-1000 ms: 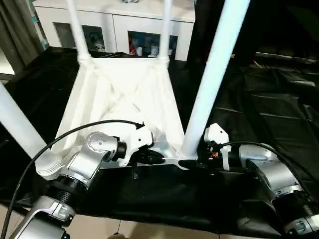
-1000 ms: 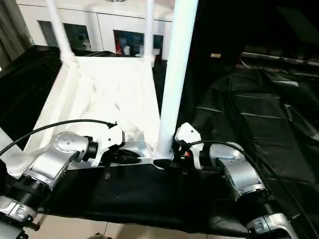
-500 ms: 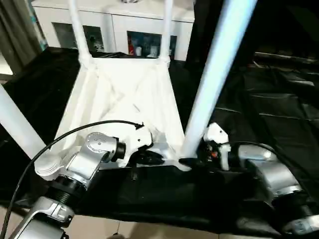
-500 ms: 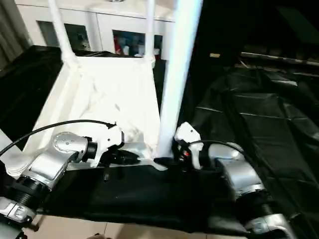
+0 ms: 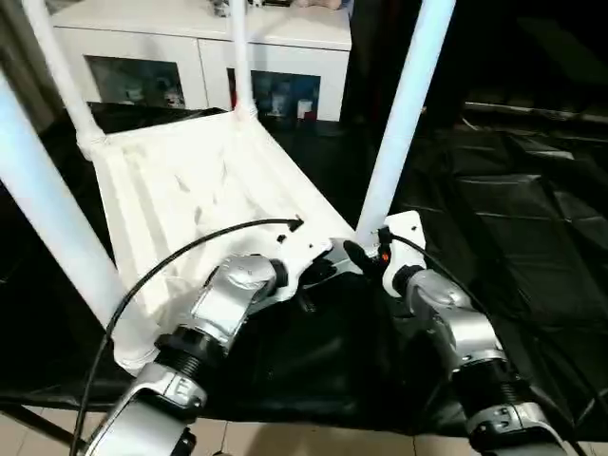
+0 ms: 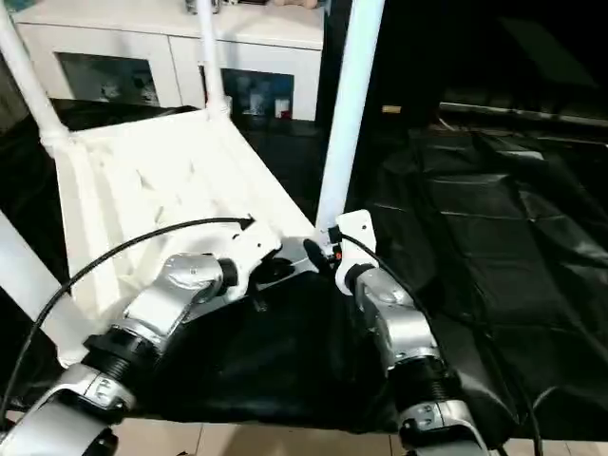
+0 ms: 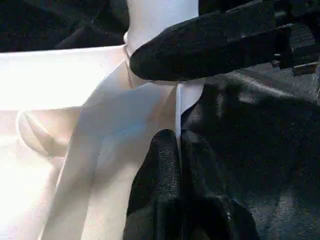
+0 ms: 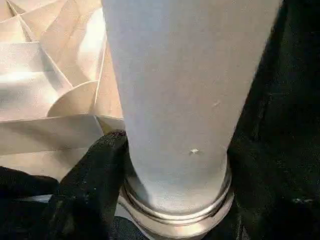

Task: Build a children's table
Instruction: Rotate leg to tighten

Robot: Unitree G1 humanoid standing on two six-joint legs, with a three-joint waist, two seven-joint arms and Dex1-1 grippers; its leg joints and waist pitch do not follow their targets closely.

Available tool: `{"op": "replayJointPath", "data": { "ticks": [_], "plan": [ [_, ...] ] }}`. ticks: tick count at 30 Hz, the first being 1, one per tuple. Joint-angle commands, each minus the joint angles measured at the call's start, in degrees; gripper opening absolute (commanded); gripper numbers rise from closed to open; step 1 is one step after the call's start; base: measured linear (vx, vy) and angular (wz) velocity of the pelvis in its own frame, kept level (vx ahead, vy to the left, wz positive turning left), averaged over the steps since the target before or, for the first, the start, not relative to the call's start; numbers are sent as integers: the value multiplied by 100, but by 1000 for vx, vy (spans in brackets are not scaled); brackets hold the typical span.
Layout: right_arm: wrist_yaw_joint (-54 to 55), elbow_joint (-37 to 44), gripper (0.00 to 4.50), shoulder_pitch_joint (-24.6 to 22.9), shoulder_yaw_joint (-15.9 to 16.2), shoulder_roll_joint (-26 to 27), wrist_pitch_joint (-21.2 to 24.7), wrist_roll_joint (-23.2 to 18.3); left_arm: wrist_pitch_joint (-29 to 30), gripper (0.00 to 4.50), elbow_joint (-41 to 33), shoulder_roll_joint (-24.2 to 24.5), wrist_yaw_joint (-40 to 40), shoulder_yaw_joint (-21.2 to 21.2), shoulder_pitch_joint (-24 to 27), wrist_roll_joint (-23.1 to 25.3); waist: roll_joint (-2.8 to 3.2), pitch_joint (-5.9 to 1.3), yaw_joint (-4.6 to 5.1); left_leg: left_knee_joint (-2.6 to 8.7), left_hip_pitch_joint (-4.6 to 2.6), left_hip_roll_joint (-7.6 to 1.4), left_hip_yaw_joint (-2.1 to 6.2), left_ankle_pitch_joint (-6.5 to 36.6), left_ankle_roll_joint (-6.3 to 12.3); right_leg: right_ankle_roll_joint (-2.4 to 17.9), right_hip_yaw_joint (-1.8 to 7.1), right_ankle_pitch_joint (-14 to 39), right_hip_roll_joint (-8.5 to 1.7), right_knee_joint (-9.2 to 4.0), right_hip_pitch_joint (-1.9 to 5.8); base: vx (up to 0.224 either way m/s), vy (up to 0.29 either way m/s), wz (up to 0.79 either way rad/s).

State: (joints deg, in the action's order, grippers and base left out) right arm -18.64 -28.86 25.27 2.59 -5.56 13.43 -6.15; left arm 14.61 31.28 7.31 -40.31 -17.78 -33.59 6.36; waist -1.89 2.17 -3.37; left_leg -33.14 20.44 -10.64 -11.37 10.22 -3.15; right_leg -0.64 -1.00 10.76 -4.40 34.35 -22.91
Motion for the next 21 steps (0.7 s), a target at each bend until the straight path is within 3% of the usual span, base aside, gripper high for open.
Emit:
{"op": "replayJointPath", "data": {
  "ticks": [1, 4, 8, 9, 10, 11, 12, 13, 15, 16, 17, 18, 19, 20, 21],
  "plan": [
    [-39, -155, 340, -139, 47, 63, 106, -18, -157, 0, 134, 16, -106, -98, 127, -45, -27, -244, -10, 461, -32, -203, 152, 2071, -66, 694, 160, 2244, -317, -548, 98, 0, 0, 0],
    [18, -164, 380, -108, 46, 66, 46, -2, -215, 0, 131, 61, -188, -129, 146, -42, -27, -244, -13, 466, -31, -204, 147, 2042, -71, 715, 159, 2212, -315, -542, 103, 0, 0, 0],
    [-771, 176, 380, -151, 106, -216, 81, -219, -468, 0, 93, 259, -600, -226, 193, -43, -31, -243, -22, 472, -25, -210, 154, 2091, -20, 672, 157, 2272, -312, -549, 121, 0, 0, 0],
    [-1247, 434, 380, -254, 169, -446, 108, -321, -520, 0, 102, 332, -706, -231, 189, -45, -26, -246, -35, 466, -17, -217, 146, 2027, 17, 699, 160, 2094, -308, -539, 133, 0, 0, 0],
    [-2247, 1098, 380, -567, 267, -1022, 250, -618, -756, 0, 94, 500, -1061, -255, 193, -108, 2, -254, -92, 455, -51, -242, 137, 1942, 69, 743, 172, 1869, -313, -528, 123, 0, 0, 0],
    [-2401, 1210, 380, -624, 276, -1119, 275, -671, -788, 0, 88, 527, -1127, -257, 196, -125, -10, -251, -109, 446, -57, -239, 122, 1902, 124, 751, 174, 1720, -286, -527, 133, 0, 0, 0],
    [-2565, 1350, 380, -703, 273, -1250, 288, -730, -811, 0, 74, 563, -1217, -260, 203, -150, 15, -268, -152, 433, -69, -255, 123, 1802, 148, 802, 181, 1493, -297, -491, 150, 0, 0, 0],
    [-2820, 1560, 380, -844, 216, -1493, 343, -855, -902, 0, 59, 644, -1395, -288, 212, -175, 52, -290, -184, 417, -15, -239, 113, 1435, 232, 998, 169, 870, -302, -414, 189, 0, 0, 0],
    [-2996, 1695, 380, -942, 154, -1668, 409, -963, -1009, 0, 54, 710, -1535, -321, 217, -185, 4, -308, -186, 386, -1, -237, 101, 1183, 329, 1136, 154, 442, -297, -375, 218, 0, 0, 0],
    [-3244, 1773, 380, -1053, 61, -1910, 399, -1049, -1148, 0, 41, 809, -1737, -388, 229, -184, 36, -303, -185, 380, 3, -234, 95, 1145, 367, 1206, 151, 346, -295, -380, 229, 0, 0, 0],
    [-3450, 1782, 380, -1139, -63, -2119, 428, -1136, -1246, 0, 9, 904, -1935, -453, 250, -188, 79, -304, -196, 374, -3, -236, 105, 1139, 362, 1249, 149, 332, -305, -371, 231, 0, 0, 0],
    [-3588, 1740, 380, -1182, -167, -2253, 432, -1176, -1301, 0, -16, 964, -2079, -489, 268, -198, 46, -297, -209, 366, -20, -242, 86, 1207, 374, 1299, 151, 406, -304, -390, 223, 0, 0, 0],
    [-3658, 1553, 380, -1204, -338, -2414, 342, -1139, -1414, 0, -129, 1055, -2435, -534, 326, -311, 86, -292, -224, 371, -19, -242, 94, 1239, 357, 1322, 151, 485, -315, -390, 224, 0, 0, 0],
    [-3658, 1553, 380, -1204, -338, -2414, 342, -1139, -1414, 0, -129, 1055, -2435, -534, 326, -311, 55, -291, -225, 376, -12, -236, 87, 1263, 327, 1331, 147, 643, -316, -402, 232, 0, 0, 0],
    [-3709, 1412, 380, -1230, -423, -2588, 317, -1147, -1374, 0, -301, 1107, -2786, -535, 396, -493, 94, -281, -222, 386, -17, -236, 90, 1321, 268, 1334, 142, 787, -315, -413, 220, 0, 0, 0]
  ]
}}
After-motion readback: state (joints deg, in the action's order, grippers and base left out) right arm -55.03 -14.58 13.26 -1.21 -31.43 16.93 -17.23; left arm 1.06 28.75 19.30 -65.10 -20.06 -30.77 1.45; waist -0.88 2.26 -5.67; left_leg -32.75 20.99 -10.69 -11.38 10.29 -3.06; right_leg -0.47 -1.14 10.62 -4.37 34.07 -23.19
